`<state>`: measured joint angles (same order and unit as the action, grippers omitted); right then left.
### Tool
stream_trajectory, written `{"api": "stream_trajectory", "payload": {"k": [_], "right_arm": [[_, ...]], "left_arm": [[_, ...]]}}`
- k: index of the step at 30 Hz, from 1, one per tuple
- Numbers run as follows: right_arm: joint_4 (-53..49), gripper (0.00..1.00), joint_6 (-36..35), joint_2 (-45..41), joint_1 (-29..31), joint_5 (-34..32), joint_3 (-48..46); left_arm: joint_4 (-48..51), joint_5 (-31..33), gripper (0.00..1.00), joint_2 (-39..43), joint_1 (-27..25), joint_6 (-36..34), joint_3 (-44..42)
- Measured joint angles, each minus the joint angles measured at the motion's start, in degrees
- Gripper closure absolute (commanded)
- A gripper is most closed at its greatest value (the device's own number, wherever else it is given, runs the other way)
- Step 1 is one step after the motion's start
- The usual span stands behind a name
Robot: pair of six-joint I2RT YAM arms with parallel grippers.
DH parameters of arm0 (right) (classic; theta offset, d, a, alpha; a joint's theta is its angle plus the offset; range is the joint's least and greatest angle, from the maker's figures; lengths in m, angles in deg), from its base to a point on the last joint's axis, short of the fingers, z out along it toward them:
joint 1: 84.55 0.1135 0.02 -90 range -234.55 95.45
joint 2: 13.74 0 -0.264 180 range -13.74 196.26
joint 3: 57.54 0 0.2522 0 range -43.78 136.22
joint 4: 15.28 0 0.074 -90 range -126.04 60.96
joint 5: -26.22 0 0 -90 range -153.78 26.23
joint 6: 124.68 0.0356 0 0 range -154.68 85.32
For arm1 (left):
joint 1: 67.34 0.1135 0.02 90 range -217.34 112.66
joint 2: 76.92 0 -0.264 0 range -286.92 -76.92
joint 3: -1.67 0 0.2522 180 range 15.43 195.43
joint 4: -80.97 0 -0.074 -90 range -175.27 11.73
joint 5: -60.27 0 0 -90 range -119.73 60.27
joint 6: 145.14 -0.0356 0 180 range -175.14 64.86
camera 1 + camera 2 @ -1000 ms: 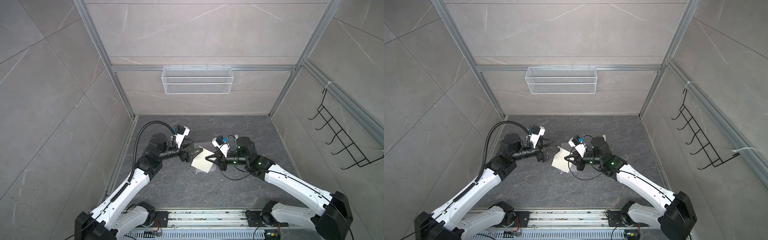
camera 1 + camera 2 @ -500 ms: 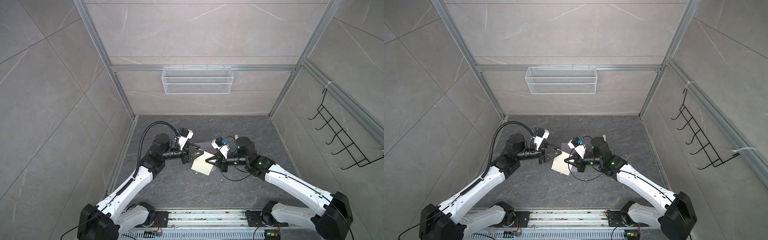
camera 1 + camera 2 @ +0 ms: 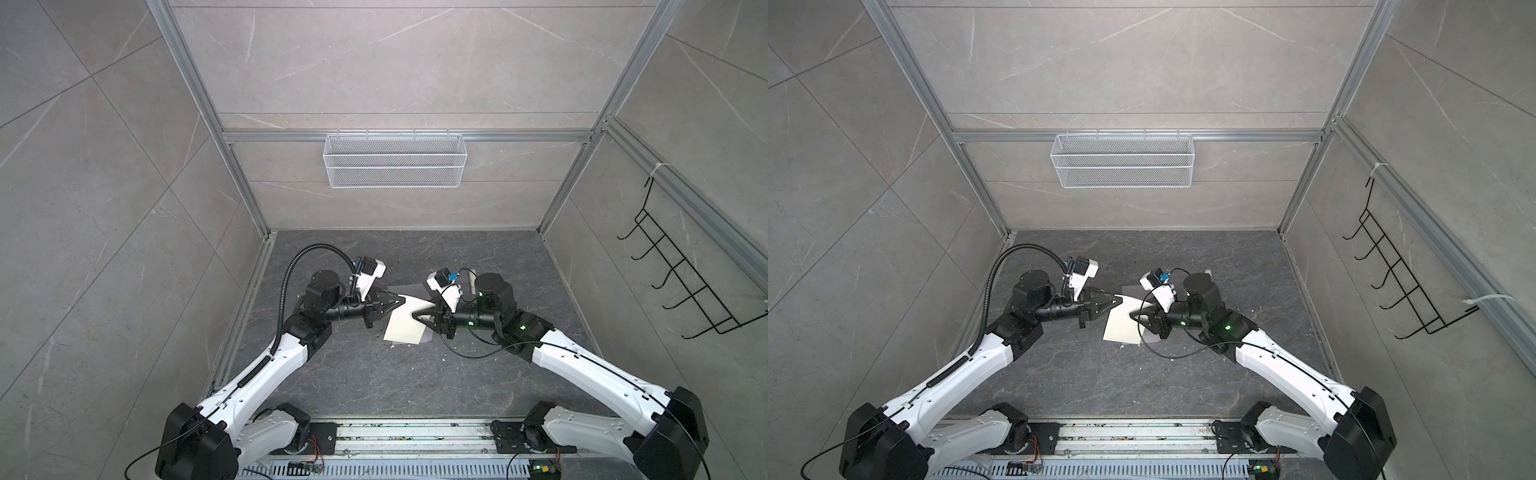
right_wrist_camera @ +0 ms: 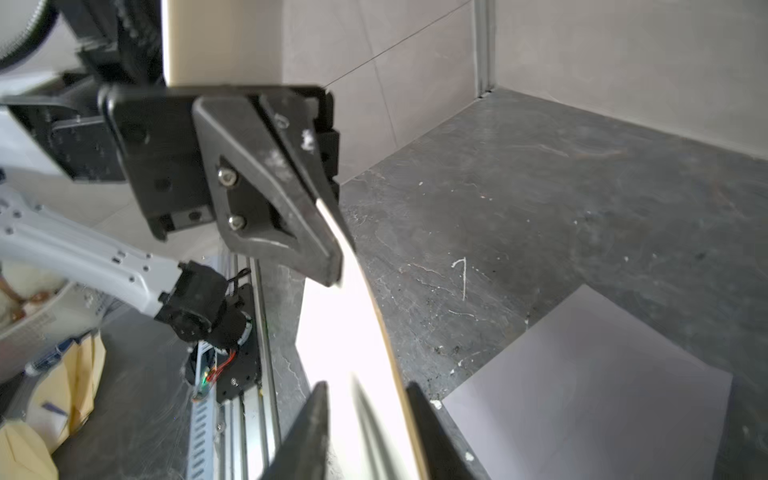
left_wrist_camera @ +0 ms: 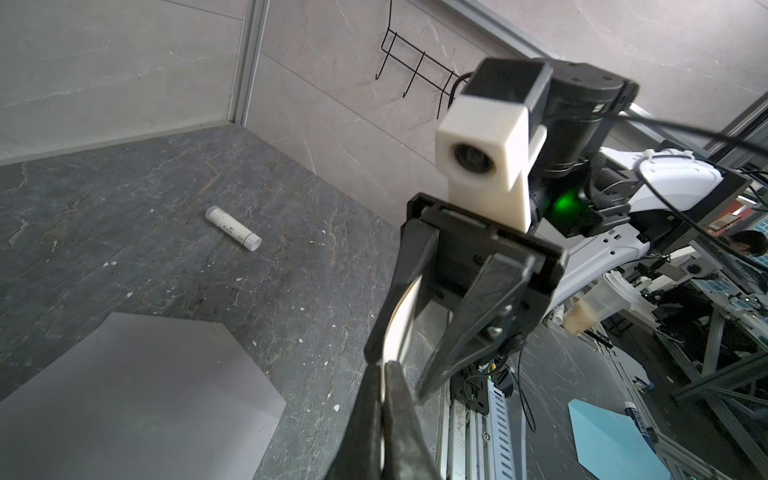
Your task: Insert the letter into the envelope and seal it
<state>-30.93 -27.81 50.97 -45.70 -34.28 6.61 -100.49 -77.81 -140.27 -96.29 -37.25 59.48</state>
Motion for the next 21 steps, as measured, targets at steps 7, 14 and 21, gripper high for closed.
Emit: {"api": "stream_trajectory", "payload": {"k": [7, 14, 21], "right_arm": [[2.1, 0.01, 4.0, -8.3, -0.2, -10.8, -2.4], [5.0, 0.01, 8.0, -14.0, -1.5, -13.3, -7.0], [13.6, 0.06, 16.7, -13.0, -4.7, -8.3, -12.2]], "left_arm": [[-9.3, 3.5, 1.00, 0.0, 0.0, 8.2, -2.6], [-22.7, 4.6, 1.00, -1.9, 0.0, 19.0, -3.1], [-32.9, 4.9, 1.00, -5.9, 0.0, 28.5, -3.8]]}}
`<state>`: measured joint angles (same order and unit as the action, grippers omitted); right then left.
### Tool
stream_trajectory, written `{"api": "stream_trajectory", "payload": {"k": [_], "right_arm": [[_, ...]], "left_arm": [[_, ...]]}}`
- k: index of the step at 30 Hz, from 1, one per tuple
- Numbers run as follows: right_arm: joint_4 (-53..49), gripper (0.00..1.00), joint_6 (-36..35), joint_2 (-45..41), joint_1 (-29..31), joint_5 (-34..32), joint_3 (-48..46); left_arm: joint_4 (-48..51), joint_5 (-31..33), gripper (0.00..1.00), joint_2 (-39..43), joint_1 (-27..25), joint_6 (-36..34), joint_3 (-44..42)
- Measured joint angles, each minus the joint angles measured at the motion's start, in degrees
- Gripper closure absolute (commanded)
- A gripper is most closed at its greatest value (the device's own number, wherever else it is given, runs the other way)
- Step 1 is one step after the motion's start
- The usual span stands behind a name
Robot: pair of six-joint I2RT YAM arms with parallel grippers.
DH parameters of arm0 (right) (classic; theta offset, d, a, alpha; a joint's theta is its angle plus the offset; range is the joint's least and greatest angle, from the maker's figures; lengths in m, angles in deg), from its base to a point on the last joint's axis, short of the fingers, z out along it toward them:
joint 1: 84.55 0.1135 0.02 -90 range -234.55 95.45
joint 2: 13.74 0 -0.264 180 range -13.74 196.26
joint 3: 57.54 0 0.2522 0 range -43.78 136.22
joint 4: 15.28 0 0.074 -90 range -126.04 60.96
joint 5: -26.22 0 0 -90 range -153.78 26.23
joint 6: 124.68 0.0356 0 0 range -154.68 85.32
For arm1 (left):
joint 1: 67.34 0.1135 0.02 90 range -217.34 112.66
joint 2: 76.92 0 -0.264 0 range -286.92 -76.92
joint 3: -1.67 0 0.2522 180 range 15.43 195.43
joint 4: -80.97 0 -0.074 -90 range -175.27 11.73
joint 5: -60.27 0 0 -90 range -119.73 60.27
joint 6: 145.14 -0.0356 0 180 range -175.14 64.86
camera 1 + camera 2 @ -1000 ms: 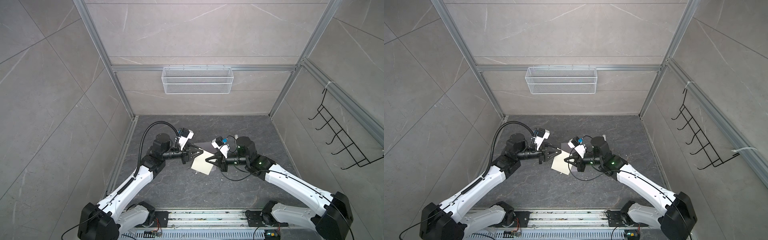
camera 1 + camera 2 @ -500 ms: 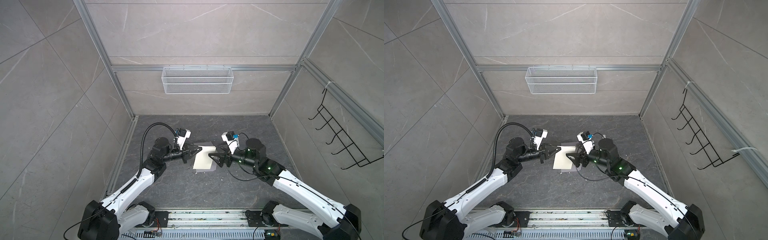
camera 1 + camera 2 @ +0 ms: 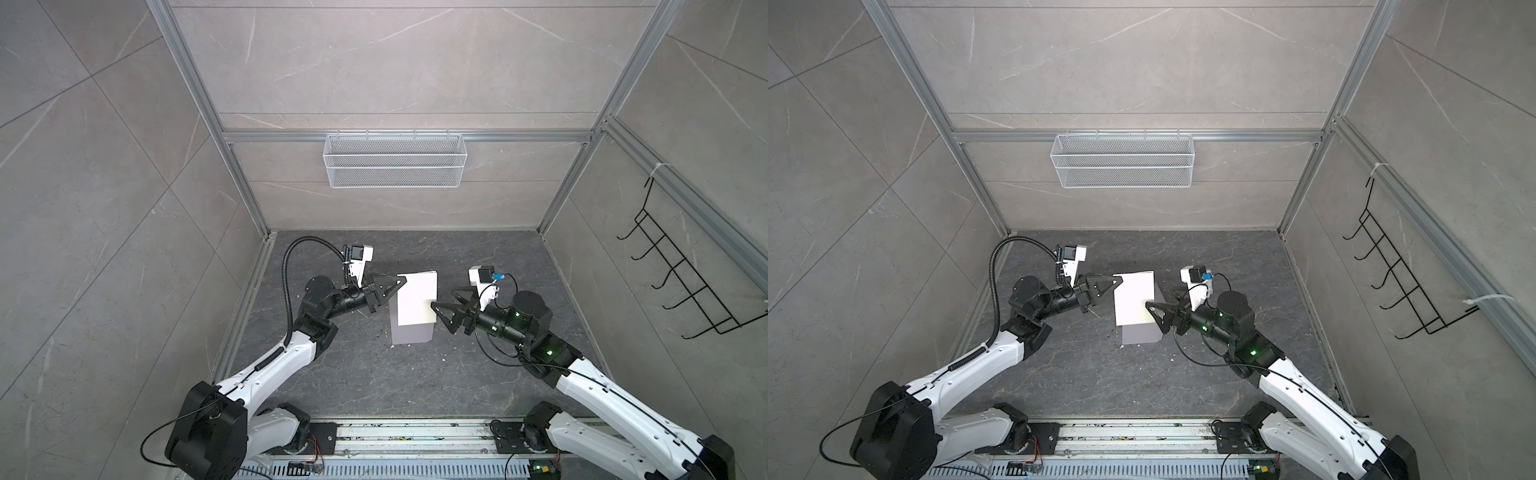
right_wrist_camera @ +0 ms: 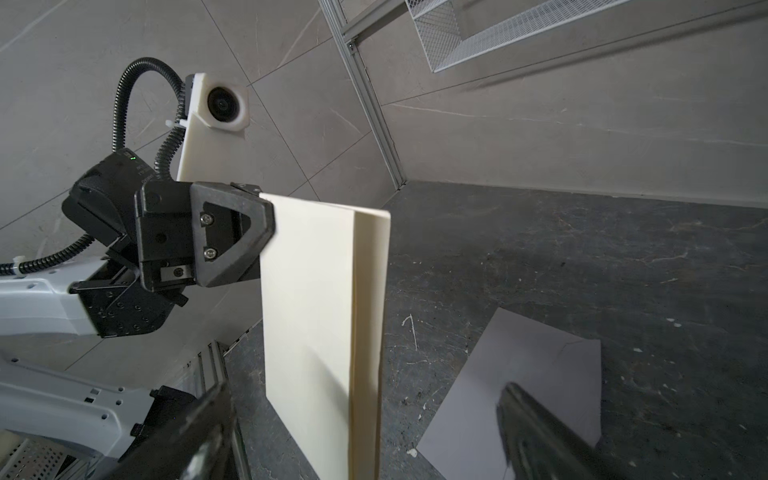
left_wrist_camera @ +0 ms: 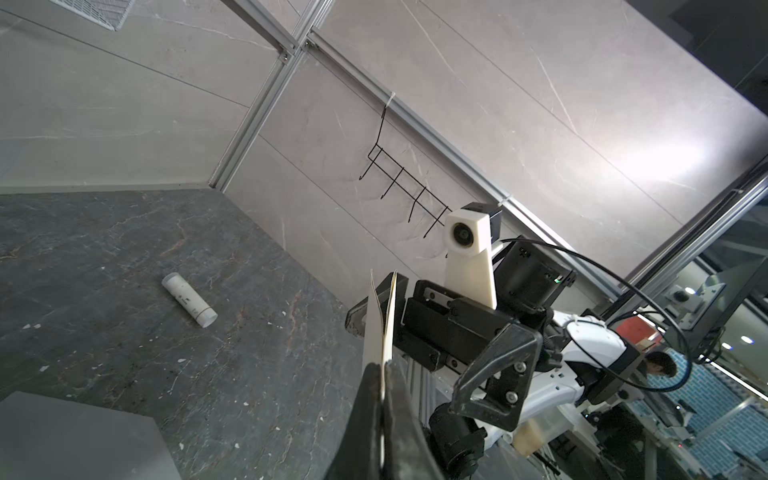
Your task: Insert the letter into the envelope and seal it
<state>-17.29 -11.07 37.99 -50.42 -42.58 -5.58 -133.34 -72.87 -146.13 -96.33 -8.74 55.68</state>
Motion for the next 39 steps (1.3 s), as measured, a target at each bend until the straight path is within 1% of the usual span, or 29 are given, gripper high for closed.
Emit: {"api": "stream_trajectory", "payload": {"k": [3, 5, 11, 13, 19, 20, 21, 22, 24, 26, 29, 31, 34, 39], "right_arm": [[5.6, 0.16, 4.6, 2.2, -0.7, 2.9, -1.5], [10.0, 0.23, 7.7, 4.5, -1.0, 4.9, -1.9], [21.2, 0.46, 15.5, 11.1, -1.3, 9.4, -2.3], [23.3, 0.56, 17.3, 12.3, -1.3, 10.2, -2.4], [27.4, 0.91, 20.8, 13.6, -1.3, 11.7, -2.5], [27.5, 0.96, 21.0, 13.7, -1.3, 11.8, -2.5], [27.7, 1.00, 20.9, 13.8, -1.3, 11.9, -2.5], [27.7, 1.00, 21.1, 14.0, -1.3, 11.9, -2.5], [27.6, 1.00, 21.3, 14.3, -1.3, 11.8, -2.5], [26.8, 1.00, 21.0, 14.3, -1.3, 11.1, -2.5], [23.8, 1.00, 20.1, 13.3, -1.3, 7.1, -2.6], [21.9, 1.00, 19.6, 11.9, -1.3, 3.0, -2.9], [19.3, 1.00, 18.7, 10.4, -1.3, -3.3, -3.0], [16.2, 1.00, 17.5, 12.1, -1.3, -13.2, -3.0]], "left_arm": [[-3.0, 0.2, 1.00, -1.1, 0.0, 2.5, -0.3], [-4.5, 0.7, 1.00, -1.6, 0.0, 3.8, -0.6], [-6.4, 1.1, 1.00, -1.7, 0.0, 5.3, -0.8], [-6.4, 1.1, 1.00, -1.7, 0.0, 5.5, -0.9], [-6.3, 1.3, 1.00, -1.7, 0.0, 5.4, -1.1], [-6.1, 1.5, 0.99, -1.7, 0.0, 5.4, -1.1], [-5.8, 1.6, 0.93, -1.7, 0.0, 5.2, -1.2], [-5.3, 1.9, 0.89, -1.7, 0.0, 4.9, -1.2], [-3.5, 2.6, 0.78, -1.6, 0.0, 3.9, -1.2], [-0.4, 2.9, 0.61, -1.5, 0.0, 2.4, -1.2], [7.6, 5.3, 0.41, 0.3, 0.0, -1.7, -1.2], [13.9, 7.7, 0.33, 2.6, -0.1, -4.8, -1.2], [21.2, 11.3, 0.27, 5.9, -0.1, -8.7, -1.2], [27.6, 15.8, 0.27, 7.9, -0.5, -11.5, -3.1]]}}
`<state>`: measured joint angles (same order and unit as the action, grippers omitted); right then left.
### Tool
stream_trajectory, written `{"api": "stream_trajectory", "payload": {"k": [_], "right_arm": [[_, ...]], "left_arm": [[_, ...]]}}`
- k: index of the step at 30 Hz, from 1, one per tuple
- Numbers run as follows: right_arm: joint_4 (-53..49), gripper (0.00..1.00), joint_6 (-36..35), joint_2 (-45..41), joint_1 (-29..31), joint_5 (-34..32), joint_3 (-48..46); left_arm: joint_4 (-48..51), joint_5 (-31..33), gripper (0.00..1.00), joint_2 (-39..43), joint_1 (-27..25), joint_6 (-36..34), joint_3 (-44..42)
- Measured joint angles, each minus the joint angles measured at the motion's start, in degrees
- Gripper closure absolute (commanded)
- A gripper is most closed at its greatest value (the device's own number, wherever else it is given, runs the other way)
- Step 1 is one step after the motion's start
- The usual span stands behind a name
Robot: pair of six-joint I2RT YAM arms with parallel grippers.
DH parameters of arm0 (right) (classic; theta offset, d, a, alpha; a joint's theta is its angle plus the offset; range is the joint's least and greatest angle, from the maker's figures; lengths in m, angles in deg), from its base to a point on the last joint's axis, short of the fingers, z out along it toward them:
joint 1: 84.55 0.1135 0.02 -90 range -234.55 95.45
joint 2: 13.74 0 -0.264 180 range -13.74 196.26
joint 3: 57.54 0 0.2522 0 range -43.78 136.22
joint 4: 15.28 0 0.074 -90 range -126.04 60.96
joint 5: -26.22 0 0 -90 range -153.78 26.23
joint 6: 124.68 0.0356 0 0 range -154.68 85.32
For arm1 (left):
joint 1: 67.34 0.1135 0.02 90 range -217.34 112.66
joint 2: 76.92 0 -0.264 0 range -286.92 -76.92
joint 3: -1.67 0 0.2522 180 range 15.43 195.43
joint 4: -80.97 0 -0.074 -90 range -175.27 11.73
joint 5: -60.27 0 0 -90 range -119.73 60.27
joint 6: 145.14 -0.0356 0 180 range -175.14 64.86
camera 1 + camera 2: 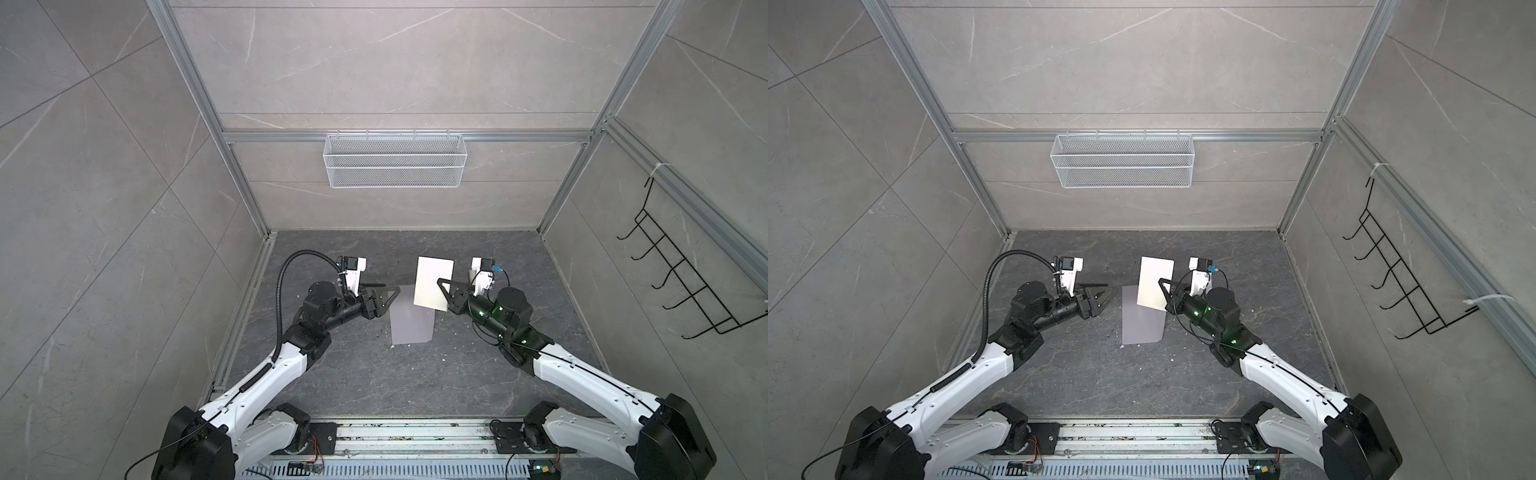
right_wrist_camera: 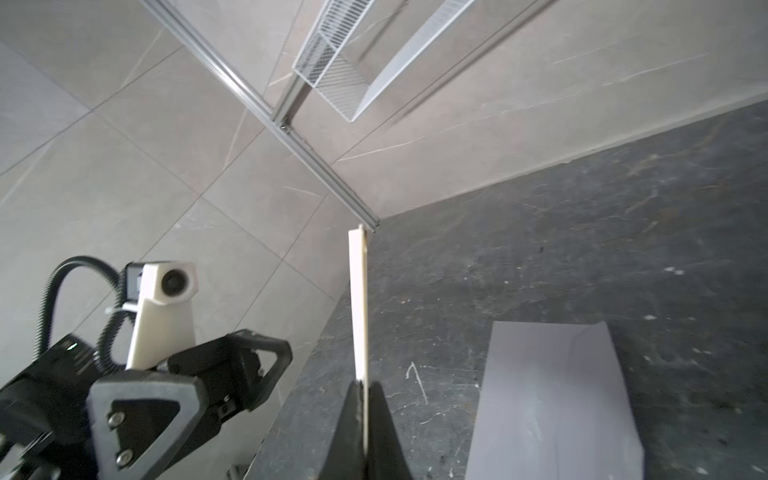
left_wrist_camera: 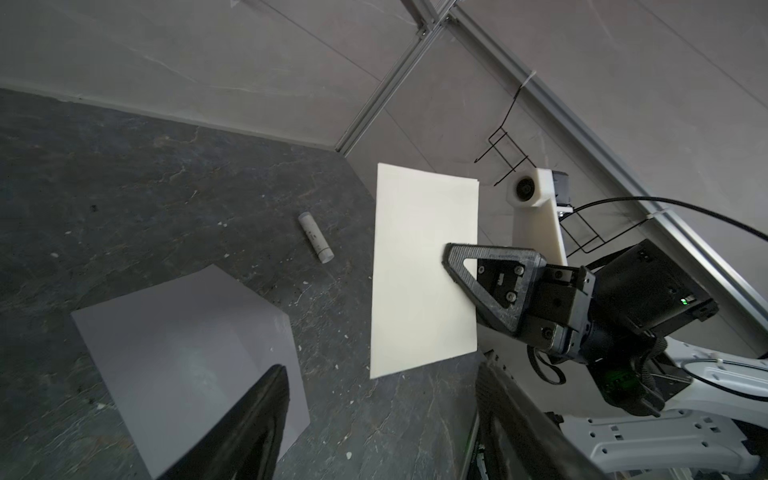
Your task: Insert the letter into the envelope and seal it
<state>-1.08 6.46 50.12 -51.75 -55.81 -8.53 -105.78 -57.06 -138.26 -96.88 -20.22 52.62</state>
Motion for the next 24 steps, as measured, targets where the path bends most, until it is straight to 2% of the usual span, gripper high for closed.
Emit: {"api": "stream_trajectory", "payload": {"k": [4, 10, 13, 18, 24], "right_arm": [[-1.4, 1.00, -0.9, 5.3, -0.3, -3.9, 1.3], [-1.6, 1.00, -1.8, 12.6, -1.3, -6.5, 3.4], [-1.4, 1.00, -1.8, 15.6, -2.3, -7.1, 4.6], [-1.2, 1.00, -1.8, 20.5, -3.2, -7.4, 7.0], [-0.2, 1.00, -1.7, 26.1, -4.3, -7.4, 9.8]], "left_arm": [[3.7, 2.3, 0.31, -2.1, -0.9, -0.5, -1.7], [6.1, 3.8, 0.44, -8.3, -2.1, -0.4, -2.2], [6.3, 4.8, 0.55, -11.4, -2.9, -0.3, -2.2], [6.9, 5.8, 0.83, -16.5, -3.6, 0.3, -1.8], [7.2, 5.9, 0.99, -21.2, -4.2, 1.0, -0.8]]}}
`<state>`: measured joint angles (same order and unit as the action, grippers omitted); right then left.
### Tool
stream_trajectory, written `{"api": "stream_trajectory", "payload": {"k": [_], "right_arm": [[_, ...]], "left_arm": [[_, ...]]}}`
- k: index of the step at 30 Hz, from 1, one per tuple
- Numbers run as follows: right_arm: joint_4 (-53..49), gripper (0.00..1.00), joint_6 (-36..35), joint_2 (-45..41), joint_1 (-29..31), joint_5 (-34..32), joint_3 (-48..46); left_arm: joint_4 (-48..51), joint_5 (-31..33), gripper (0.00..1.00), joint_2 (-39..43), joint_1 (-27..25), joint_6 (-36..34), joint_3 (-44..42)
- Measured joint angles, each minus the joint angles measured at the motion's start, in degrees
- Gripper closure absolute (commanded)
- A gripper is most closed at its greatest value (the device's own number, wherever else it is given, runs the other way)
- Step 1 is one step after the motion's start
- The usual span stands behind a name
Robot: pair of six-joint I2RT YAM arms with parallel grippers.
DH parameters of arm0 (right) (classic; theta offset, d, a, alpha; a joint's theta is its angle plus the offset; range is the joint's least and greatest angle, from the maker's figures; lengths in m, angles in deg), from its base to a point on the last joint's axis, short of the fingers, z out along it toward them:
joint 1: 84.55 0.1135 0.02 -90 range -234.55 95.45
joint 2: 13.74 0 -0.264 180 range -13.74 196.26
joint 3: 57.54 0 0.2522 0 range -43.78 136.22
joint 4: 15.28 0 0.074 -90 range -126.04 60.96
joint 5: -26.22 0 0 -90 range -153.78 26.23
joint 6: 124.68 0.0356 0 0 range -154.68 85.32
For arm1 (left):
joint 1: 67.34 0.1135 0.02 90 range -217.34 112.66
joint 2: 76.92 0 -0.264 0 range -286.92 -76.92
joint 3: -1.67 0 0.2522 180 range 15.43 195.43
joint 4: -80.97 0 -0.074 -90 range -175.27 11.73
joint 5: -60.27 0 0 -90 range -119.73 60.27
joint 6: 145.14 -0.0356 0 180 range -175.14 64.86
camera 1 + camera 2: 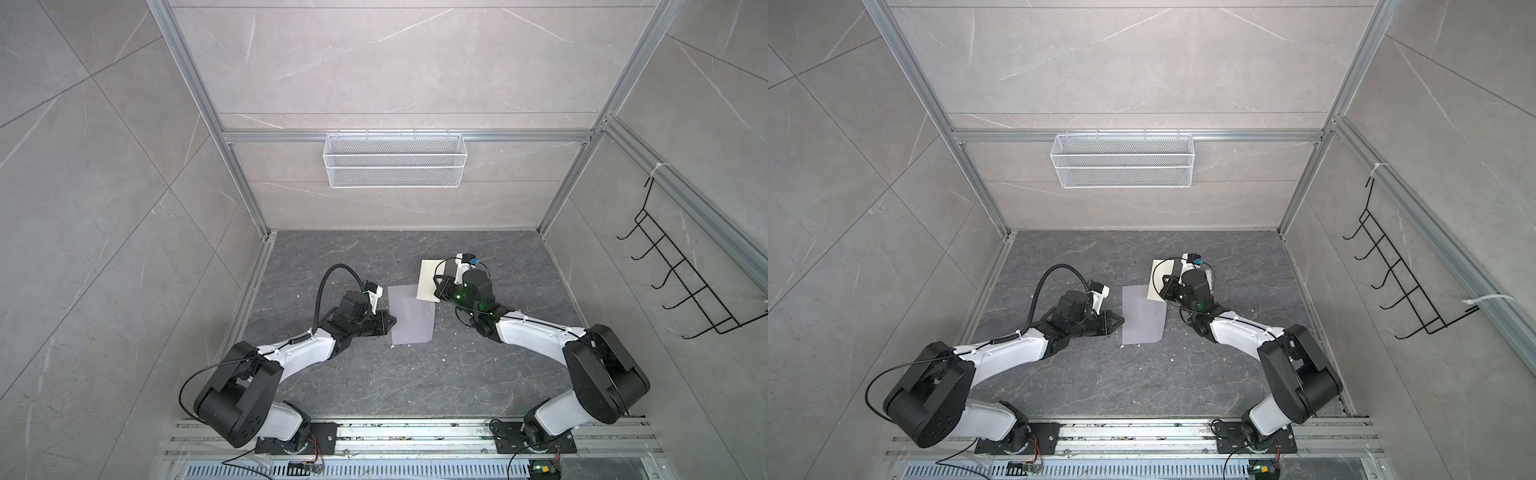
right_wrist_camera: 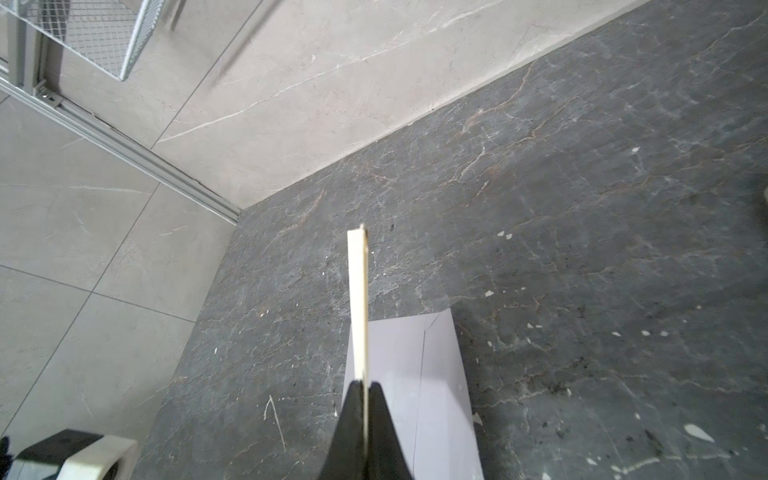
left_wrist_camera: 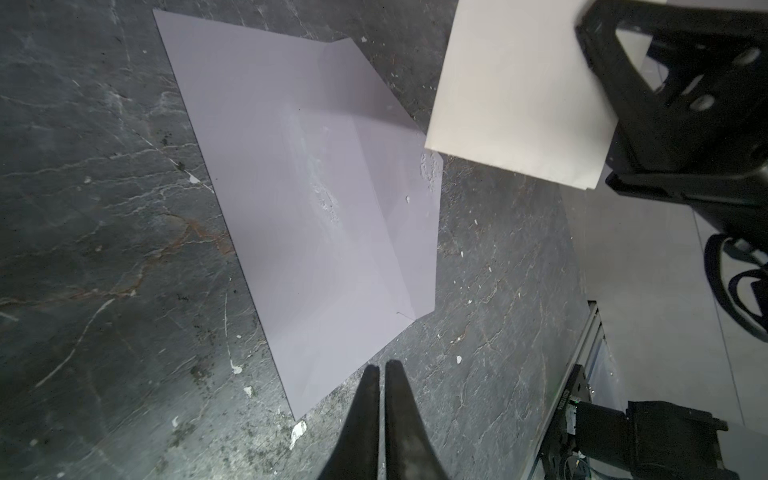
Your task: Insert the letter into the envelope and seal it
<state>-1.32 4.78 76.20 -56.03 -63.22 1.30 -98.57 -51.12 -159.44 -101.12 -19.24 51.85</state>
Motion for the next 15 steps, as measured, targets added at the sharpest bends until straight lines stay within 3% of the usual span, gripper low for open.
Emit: {"api": "stream_trajectory", "payload": {"k": [15], "right_arm": [[2.1, 1.00, 2.2, 9.9, -1.2, -1.6, 4.7]], "left_arm": [[-0.9, -0.3, 1.00, -10.8, -2.4, 0.8, 1.8]]}}
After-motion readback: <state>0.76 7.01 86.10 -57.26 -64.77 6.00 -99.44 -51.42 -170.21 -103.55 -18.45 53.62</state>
